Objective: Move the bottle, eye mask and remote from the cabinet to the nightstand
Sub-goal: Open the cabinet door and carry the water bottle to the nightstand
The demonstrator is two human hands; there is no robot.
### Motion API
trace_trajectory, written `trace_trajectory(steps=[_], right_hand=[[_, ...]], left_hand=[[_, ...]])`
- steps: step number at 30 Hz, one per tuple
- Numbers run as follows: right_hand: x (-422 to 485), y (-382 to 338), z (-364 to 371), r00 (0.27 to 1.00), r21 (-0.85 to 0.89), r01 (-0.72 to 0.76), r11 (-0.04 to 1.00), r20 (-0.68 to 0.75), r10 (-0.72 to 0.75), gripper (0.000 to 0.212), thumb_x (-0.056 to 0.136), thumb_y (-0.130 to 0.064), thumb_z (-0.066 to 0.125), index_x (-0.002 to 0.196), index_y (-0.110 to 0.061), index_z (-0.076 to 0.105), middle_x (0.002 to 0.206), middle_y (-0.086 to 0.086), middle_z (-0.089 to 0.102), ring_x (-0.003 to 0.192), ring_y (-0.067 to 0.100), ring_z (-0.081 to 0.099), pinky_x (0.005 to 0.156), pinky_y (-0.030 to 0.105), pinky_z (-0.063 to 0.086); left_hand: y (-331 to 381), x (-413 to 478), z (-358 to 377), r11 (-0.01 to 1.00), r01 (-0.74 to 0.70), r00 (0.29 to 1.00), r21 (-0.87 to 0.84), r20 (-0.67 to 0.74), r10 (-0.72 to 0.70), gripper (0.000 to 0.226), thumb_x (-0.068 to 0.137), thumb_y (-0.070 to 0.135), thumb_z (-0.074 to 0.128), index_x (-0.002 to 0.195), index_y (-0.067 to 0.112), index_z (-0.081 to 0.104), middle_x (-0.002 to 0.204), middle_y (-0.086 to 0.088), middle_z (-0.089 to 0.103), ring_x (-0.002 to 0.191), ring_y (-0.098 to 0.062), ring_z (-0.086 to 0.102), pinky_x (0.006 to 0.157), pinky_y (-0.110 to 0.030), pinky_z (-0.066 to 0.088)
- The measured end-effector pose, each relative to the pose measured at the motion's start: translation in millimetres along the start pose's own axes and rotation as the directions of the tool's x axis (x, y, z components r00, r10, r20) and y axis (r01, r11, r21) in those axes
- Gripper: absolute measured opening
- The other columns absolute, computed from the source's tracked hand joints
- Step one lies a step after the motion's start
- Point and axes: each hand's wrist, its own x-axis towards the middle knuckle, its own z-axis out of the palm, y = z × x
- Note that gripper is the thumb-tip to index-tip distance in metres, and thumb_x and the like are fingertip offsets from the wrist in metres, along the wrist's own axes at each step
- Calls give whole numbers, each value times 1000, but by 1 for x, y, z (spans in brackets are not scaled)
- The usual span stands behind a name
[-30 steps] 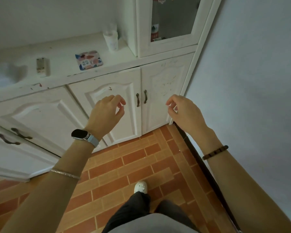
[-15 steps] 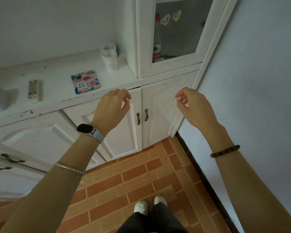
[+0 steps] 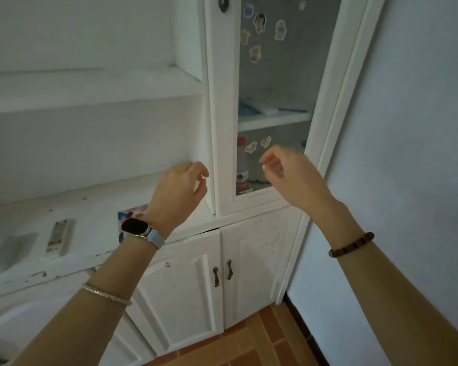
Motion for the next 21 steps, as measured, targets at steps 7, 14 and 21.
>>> trace_trajectory(steps=[7, 14, 21], right_hand=[[74, -21, -45, 994, 74, 68, 995, -94, -61, 10, 93, -22, 55, 102, -23, 60, 90, -12, 60, 81, 2, 58, 75, 24, 52], [158, -50, -84, 964, 239, 135, 962, -254, -72, 11, 92, -16, 57, 100, -19, 62, 87, -9, 62, 74, -1, 56, 62, 6, 42], [220, -89, -109, 922, 283, 233, 931, -369, -118, 32, 93, -14, 53, 125, -13, 54, 105, -3, 60, 83, 0, 56, 66, 1, 43]], left_hand=[[3, 67, -25, 992, -85, 989, 89, -114, 94, 14, 88, 10, 56, 102, 10, 60, 91, -6, 62, 80, -23, 58, 74, -37, 49], [4, 127, -39, 977, -109, 967, 181, -209, 146, 42, 92, 19, 54, 131, 4, 48, 130, -15, 53, 118, -30, 53, 104, -41, 43], [-9, 158, -33, 891, -148, 961, 429, -151, 232, 58, 93, 28, 49, 144, 7, 34, 152, -10, 32, 140, -23, 29, 113, -45, 27]])
